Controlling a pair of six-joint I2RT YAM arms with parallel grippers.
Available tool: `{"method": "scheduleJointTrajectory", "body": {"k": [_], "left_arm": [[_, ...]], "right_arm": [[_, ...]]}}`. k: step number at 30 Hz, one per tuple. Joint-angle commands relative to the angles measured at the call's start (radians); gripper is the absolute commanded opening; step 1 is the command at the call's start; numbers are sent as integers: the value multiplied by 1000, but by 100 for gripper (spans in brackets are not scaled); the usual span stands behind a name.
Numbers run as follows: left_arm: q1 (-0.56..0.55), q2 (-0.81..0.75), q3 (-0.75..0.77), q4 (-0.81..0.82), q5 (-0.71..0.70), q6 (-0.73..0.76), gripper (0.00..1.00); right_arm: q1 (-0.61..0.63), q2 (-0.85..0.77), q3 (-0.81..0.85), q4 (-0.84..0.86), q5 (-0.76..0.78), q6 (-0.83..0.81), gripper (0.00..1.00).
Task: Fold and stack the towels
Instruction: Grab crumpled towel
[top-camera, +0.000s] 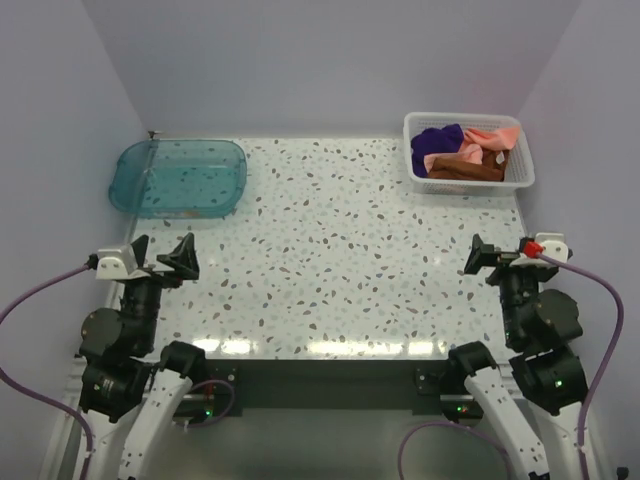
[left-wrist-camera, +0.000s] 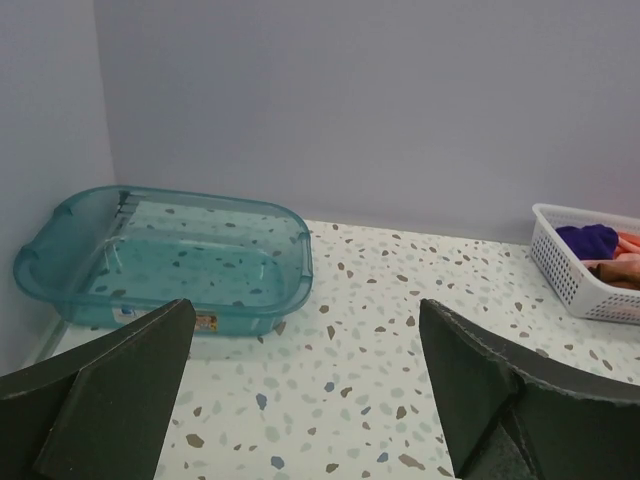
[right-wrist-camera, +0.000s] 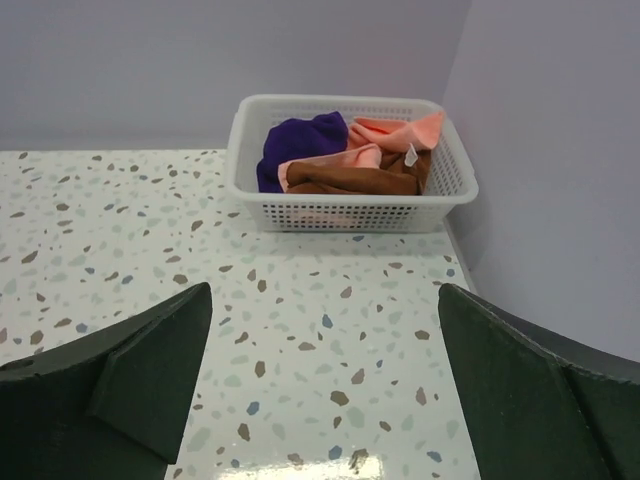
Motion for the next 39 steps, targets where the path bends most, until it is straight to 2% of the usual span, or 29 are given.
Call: {"method": "scheduleJointTrajectory", "body": {"k": [1,5,8,14,17,20,24,30,36,39], "left_arm": [[-3,8,-24,56,11,-17,100],[-3,39,-42,69,40,-25,100],[-3,74,-59,69,75,-25,100],[-2,137,-126,79,160,-20,100],[-3,155,-180,112,181,-31,100],[-2,186,-182,122,204,-25,100],[-3,186,-185,119,198,4,100],[-3,151,-200,136,200,13,100],[-3,154,-206,149,221,16,100],[-3,154,-208,153,218,19,100]], "right_arm": [[3,41,19,15,29,4,99],[5,88,18,20,23,17,99],[2,194,33,29,75,57,99],[5,523,151,27,69,138,99],[2,741,313,-15,174,248,99],[0,944,413,-32,238,265,99],[-116,1174,603,-37,227,291,99],[-283,1490,873,-71,172,356,92],[-383,1702,1054,-109,166,391,90],[-428,1749,1079,-114,126,425,90]]}}
